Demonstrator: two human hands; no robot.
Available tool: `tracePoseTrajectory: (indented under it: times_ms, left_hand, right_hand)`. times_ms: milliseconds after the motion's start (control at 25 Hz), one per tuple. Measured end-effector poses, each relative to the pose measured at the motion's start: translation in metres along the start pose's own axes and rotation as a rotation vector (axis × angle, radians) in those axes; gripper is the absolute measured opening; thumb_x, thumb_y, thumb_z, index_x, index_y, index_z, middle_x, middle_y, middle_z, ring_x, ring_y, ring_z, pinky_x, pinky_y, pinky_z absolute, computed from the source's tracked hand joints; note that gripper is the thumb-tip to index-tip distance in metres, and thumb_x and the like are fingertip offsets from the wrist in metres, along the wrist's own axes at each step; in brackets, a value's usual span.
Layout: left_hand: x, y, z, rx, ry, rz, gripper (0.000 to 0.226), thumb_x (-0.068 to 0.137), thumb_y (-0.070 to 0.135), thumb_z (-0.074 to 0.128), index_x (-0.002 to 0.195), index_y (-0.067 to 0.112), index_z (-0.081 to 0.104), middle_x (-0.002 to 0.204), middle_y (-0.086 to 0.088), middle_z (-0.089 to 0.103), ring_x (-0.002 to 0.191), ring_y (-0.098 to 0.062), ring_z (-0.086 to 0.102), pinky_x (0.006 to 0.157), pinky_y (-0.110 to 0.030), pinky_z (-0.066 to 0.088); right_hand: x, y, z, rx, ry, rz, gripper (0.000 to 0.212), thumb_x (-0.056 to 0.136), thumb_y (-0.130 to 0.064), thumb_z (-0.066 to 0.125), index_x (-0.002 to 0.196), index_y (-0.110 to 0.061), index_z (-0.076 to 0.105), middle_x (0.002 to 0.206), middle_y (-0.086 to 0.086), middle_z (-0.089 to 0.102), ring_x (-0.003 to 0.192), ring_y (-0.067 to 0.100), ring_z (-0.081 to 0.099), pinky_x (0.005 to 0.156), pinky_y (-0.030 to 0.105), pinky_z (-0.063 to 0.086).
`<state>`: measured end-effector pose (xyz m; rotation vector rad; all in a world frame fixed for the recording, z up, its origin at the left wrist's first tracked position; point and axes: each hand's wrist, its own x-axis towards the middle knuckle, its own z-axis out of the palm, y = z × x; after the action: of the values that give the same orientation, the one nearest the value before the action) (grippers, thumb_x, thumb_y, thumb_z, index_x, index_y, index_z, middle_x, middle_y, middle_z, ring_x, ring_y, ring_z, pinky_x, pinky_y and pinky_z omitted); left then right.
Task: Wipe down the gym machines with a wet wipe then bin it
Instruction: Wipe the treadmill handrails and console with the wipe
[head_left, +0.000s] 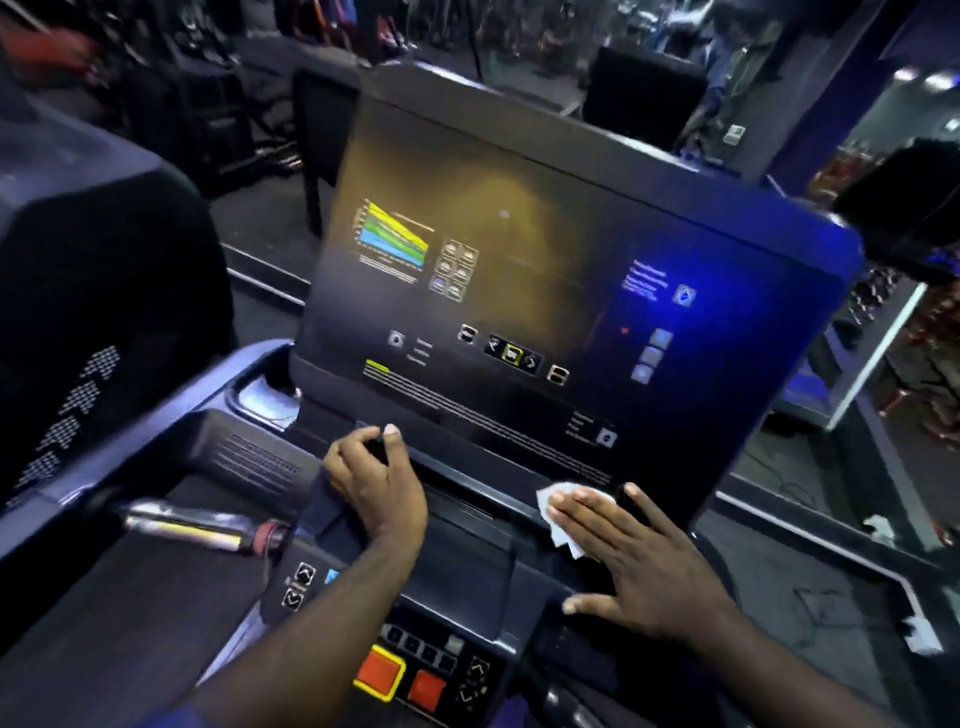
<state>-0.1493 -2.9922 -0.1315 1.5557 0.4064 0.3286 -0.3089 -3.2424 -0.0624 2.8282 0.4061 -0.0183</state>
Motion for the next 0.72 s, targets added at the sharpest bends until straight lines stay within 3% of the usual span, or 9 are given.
tracePoseTrajectory:
  times_ms: [160, 280, 360, 480, 560, 640, 720]
  left_hand:
    - [0.02, 0.007, -0.021, -0.035, -0.037, -0.134, 0.029, 0.106, 0.037, 0.054, 0.114, 0.009, 0.055, 0.12, -0.005, 0.046, 0.111, -0.025, 0.047, 0.095, -0.025, 0.031]
    - [0.046, 0.003, -0.033, -0.015, -0.005, -0.066, 0.031, 0.105, 0.048, 0.047, 0.113, 0.019, 0.054, 0.119, -0.001, 0.052, 0.114, -0.025, 0.05, 0.102, -0.036, 0.037]
    - [0.058, 0.002, -0.037, -0.053, 0.004, -0.133, 0.033, 0.103, 0.056, 0.043, 0.115, 0.027, 0.053, 0.123, -0.002, 0.058, 0.115, -0.025, 0.054, 0.104, -0.041, 0.041]
    - [0.07, 0.007, -0.049, -0.147, -0.034, -0.274, 0.061, 0.09, 0.078, 0.035, 0.126, 0.034, 0.055, 0.127, 0.004, 0.062, 0.116, -0.022, 0.058, 0.107, -0.049, 0.046]
    - [0.084, 0.011, -0.058, -0.148, -0.066, -0.301, 0.078, 0.081, 0.087, 0.03, 0.13, 0.032, 0.055, 0.128, 0.004, 0.063, 0.119, -0.022, 0.059, 0.109, -0.051, 0.045]
    - [0.104, 0.013, -0.069, -0.163, -0.097, -0.294, 0.076, 0.088, 0.082, 0.032, 0.134, 0.026, 0.055, 0.132, 0.0, 0.063, 0.122, -0.022, 0.058, 0.113, -0.052, 0.043]
    - [0.125, 0.015, -0.075, -0.216, -0.148, -0.293, 0.057, 0.105, 0.063, 0.035, 0.14, 0.021, 0.052, 0.135, 0.001, 0.06, 0.121, -0.018, 0.056, 0.117, -0.05, 0.04]
  right_hand:
    - [0.086, -0.041, -0.014, -0.012, 0.007, -0.085, 0.099, 0.088, -0.093, 0.03, 0.166, -0.033, 0.014, 0.172, -0.018, 0.011, 0.159, 0.002, 0.005, 0.129, 0.047, 0.003]
    - [0.132, -0.065, -0.016, 0.014, 0.016, -0.084, 0.095, 0.092, -0.09, 0.022, 0.167, -0.033, 0.01, 0.172, -0.019, 0.007, 0.158, 0.0, -0.003, 0.129, 0.048, -0.002]
    - [0.118, -0.059, -0.015, 0.031, 0.004, -0.077, 0.093, 0.093, -0.089, 0.025, 0.166, -0.033, 0.013, 0.172, -0.019, 0.01, 0.158, 0.001, 0.003, 0.129, 0.048, 0.001]
    - [0.1, -0.051, -0.016, 0.035, 0.069, -0.096, 0.092, 0.094, -0.087, 0.029, 0.166, -0.032, 0.019, 0.172, -0.017, 0.015, 0.158, 0.003, 0.011, 0.129, 0.048, 0.004]
    - [0.14, -0.068, -0.025, 0.023, 0.096, -0.144, 0.091, 0.094, -0.087, 0.027, 0.166, -0.031, 0.019, 0.172, -0.017, 0.016, 0.158, 0.002, 0.009, 0.129, 0.047, 0.004]
    - [0.206, -0.106, -0.032, 0.016, 0.116, -0.18, 0.09, 0.095, -0.086, 0.025, 0.165, -0.03, 0.021, 0.171, -0.016, 0.017, 0.158, 0.002, 0.008, 0.13, 0.047, 0.001]
    - [0.25, -0.136, -0.037, 0.031, 0.115, -0.148, 0.089, 0.096, -0.085, 0.022, 0.165, -0.029, 0.021, 0.171, -0.015, 0.017, 0.158, 0.002, 0.006, 0.129, 0.048, -0.003]
